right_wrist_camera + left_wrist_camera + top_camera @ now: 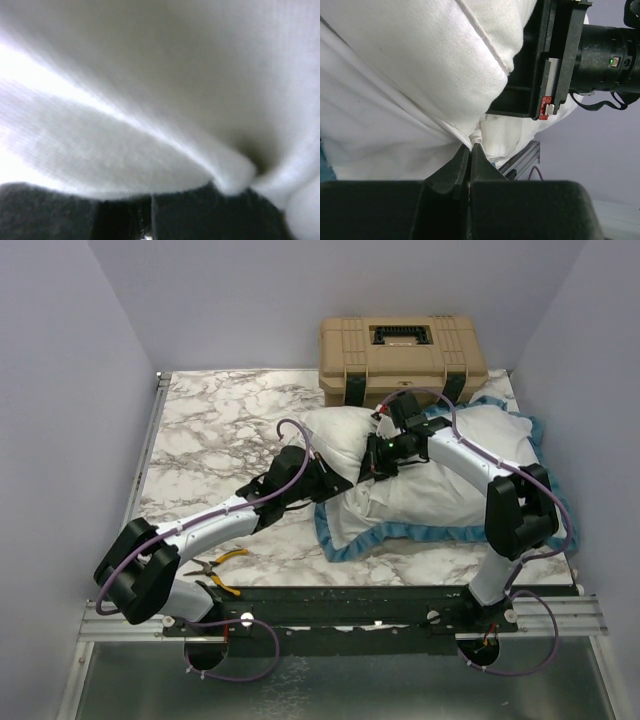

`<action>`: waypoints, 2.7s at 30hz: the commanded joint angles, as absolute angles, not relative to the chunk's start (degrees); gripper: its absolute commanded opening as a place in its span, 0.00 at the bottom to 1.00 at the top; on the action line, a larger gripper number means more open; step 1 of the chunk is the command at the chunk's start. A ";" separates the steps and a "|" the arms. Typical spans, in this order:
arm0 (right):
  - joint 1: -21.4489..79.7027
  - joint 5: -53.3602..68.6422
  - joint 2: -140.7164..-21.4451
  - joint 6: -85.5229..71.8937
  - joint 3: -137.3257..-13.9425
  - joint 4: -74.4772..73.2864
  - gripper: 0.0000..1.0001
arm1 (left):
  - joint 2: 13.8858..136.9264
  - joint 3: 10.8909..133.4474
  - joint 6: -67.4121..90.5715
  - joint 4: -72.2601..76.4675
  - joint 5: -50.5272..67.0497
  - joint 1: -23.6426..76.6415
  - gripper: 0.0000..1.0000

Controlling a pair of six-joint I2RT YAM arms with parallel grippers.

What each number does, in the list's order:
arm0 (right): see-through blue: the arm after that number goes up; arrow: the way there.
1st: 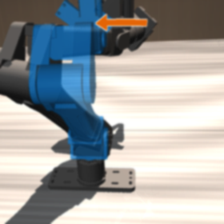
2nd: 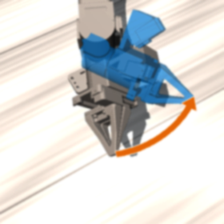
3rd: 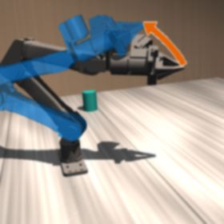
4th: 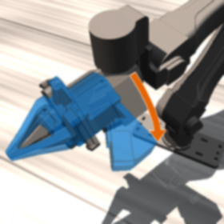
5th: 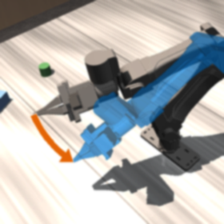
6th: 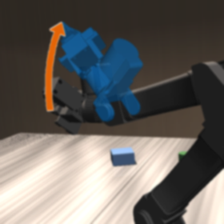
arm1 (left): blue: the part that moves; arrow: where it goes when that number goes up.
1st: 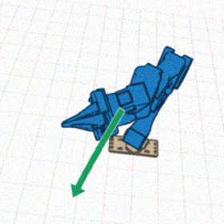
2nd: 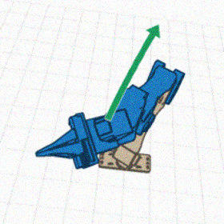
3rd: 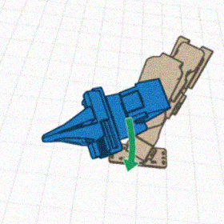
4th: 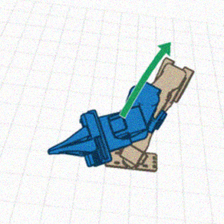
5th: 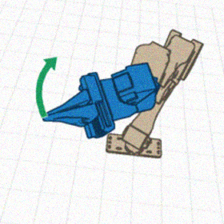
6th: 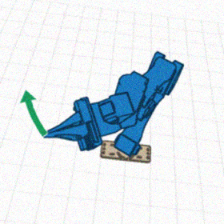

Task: Put the pillow into the pillowcase
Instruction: Stuff the pillow into the pillowcase.

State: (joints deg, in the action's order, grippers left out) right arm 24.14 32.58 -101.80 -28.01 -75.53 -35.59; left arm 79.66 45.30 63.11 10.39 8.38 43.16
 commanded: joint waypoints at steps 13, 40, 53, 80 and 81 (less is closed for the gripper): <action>28.46 18.55 -101.88 -22.28 -65.34 -26.87 0.00 | 77.86 54.81 67.41 23.22 24.85 44.14 0.00; 27.78 29.62 -97.42 -33.00 -56.09 -23.48 0.03 | 70.28 35.24 65.50 -1.32 20.03 36.36 0.61; 27.25 29.83 -98.23 -32.31 -57.84 -24.69 0.03 | 84.76 35.71 68.53 13.13 16.58 39.23 0.56; 27.89 24.54 -98.64 -26.15 -59.59 -27.60 0.00 | 72.73 36.62 72.01 14.74 18.01 40.94 0.00; 28.15 24.23 -98.69 -25.89 -59.78 -27.75 0.00 | 72.31 36.91 71.79 14.62 17.87 40.89 0.00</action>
